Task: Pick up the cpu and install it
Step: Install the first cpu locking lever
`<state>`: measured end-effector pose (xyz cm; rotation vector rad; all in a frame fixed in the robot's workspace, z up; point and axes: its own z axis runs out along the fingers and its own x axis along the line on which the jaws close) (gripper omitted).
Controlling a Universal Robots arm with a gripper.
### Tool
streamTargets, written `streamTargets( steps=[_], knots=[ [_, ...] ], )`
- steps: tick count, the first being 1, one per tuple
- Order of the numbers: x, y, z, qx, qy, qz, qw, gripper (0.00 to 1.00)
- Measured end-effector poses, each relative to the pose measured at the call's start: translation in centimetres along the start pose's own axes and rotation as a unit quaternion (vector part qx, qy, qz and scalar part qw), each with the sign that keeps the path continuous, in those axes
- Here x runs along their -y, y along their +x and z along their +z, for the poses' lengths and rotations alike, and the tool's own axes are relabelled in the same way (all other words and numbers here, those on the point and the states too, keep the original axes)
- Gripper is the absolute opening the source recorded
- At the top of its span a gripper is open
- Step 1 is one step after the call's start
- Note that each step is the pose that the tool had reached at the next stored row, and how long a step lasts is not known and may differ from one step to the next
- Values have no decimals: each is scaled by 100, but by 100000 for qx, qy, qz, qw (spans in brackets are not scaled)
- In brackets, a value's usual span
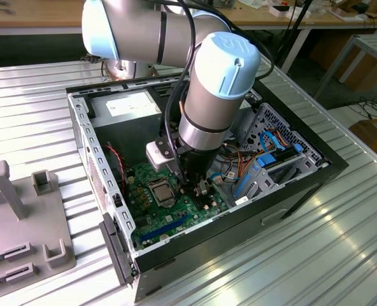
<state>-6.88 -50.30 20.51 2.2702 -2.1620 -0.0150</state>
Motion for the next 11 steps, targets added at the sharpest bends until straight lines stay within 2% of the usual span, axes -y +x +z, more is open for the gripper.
streamTargets(
  steps=[11],
  knots=[
    [24,1,26,-91,-8,-863,99996,11]
  ],
)
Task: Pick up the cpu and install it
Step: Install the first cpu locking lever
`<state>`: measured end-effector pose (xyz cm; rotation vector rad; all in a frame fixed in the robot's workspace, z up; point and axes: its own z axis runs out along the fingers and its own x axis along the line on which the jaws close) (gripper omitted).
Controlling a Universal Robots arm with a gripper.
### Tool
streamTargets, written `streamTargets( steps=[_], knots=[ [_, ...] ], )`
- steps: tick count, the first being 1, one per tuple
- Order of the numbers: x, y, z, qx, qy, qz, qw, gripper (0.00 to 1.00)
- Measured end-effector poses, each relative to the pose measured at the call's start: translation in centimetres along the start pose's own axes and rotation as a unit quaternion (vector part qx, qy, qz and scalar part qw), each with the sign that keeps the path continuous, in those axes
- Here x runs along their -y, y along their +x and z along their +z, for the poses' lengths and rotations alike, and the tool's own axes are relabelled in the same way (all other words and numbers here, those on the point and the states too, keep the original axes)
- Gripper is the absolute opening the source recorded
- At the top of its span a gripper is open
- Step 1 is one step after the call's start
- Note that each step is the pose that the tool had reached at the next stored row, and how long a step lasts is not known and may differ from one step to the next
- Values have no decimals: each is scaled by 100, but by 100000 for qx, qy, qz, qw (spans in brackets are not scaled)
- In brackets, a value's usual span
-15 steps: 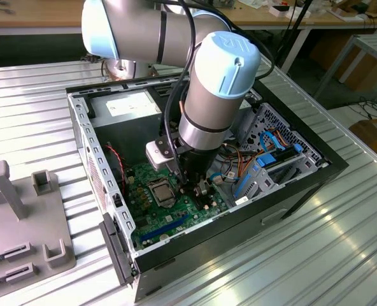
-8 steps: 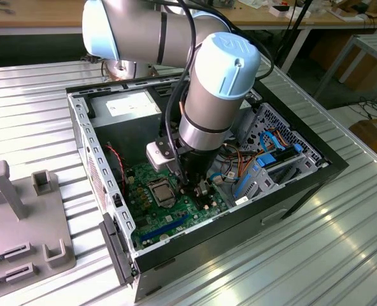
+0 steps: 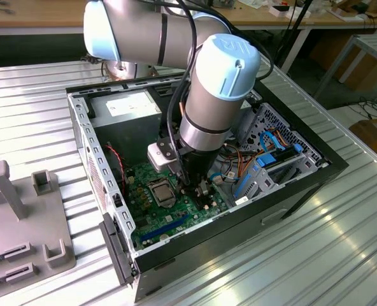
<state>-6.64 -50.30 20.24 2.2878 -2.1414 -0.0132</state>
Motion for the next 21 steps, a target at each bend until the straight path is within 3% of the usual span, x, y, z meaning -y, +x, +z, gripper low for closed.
streamTargets(
  steps=[21],
  knots=[
    [51,3,18,-68,11,-1747,99985,11]
  ],
)
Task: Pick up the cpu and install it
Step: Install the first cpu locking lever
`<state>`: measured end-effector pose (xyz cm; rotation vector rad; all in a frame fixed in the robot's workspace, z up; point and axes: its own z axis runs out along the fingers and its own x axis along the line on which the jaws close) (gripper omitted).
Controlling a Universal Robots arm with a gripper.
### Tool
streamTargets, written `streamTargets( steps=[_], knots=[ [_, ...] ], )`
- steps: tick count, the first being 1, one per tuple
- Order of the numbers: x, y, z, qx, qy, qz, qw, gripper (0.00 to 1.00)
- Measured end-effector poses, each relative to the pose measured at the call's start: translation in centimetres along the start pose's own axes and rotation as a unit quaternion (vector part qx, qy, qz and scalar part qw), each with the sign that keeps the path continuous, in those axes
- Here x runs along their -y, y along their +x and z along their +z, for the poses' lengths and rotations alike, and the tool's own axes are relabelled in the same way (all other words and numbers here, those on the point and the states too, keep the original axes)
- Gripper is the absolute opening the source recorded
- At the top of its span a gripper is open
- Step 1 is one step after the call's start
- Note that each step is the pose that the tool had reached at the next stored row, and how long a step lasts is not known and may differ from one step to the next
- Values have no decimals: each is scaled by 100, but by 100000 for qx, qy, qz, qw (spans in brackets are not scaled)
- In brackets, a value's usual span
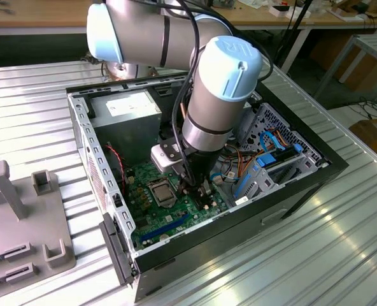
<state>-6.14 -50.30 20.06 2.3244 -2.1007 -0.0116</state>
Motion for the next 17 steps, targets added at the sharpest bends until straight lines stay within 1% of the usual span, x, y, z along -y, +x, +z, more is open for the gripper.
streamTargets(
  steps=[5,9,10,12,17],
  knots=[
    [-1,1,-43,-24,-12,-31,100000,11],
    [-2,0,-114,-23,-15,-62,100000,11],
    [-2,-1,-121,-11,-7,-82,100000,11],
    [-12,-6,-122,-14,-7,-98,100000,11],
    [-63,-24,-122,-21,-13,-145,100000,11]
  ],
)
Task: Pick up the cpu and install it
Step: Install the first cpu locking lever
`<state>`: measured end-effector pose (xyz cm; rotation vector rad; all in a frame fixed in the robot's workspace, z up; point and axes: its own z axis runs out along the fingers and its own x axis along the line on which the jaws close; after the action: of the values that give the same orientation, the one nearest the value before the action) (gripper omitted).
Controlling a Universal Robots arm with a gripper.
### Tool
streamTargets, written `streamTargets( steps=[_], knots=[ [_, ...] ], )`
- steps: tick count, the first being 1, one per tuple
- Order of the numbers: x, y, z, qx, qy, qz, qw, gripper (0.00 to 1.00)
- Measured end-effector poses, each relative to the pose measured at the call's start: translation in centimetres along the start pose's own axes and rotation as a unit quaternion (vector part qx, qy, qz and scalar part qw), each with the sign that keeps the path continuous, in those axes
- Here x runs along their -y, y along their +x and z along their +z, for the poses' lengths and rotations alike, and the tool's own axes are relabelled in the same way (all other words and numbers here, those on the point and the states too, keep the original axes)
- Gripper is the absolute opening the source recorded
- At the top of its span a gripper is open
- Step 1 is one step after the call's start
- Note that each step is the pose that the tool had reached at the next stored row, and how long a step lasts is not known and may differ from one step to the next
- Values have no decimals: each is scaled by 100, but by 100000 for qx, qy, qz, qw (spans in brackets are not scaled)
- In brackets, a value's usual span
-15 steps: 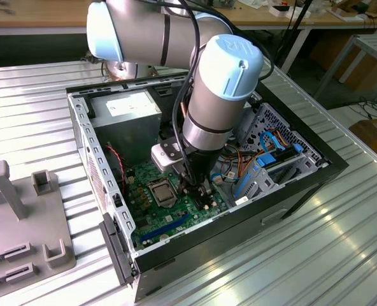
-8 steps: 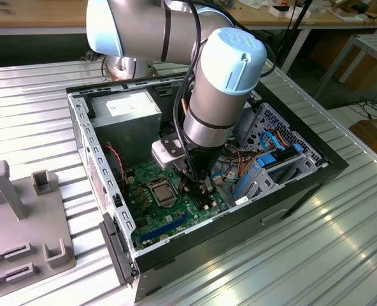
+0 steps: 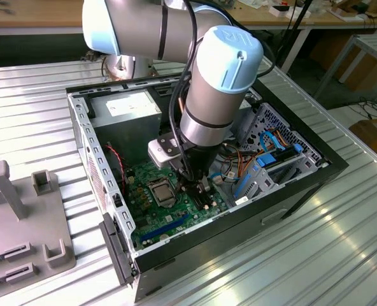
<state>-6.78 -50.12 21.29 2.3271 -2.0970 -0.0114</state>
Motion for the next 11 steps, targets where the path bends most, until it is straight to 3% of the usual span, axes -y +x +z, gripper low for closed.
streamTargets(
  steps=[11],
  knots=[
    [-67,-38,-15,-1,-1,-28,100000,11]
  ],
)
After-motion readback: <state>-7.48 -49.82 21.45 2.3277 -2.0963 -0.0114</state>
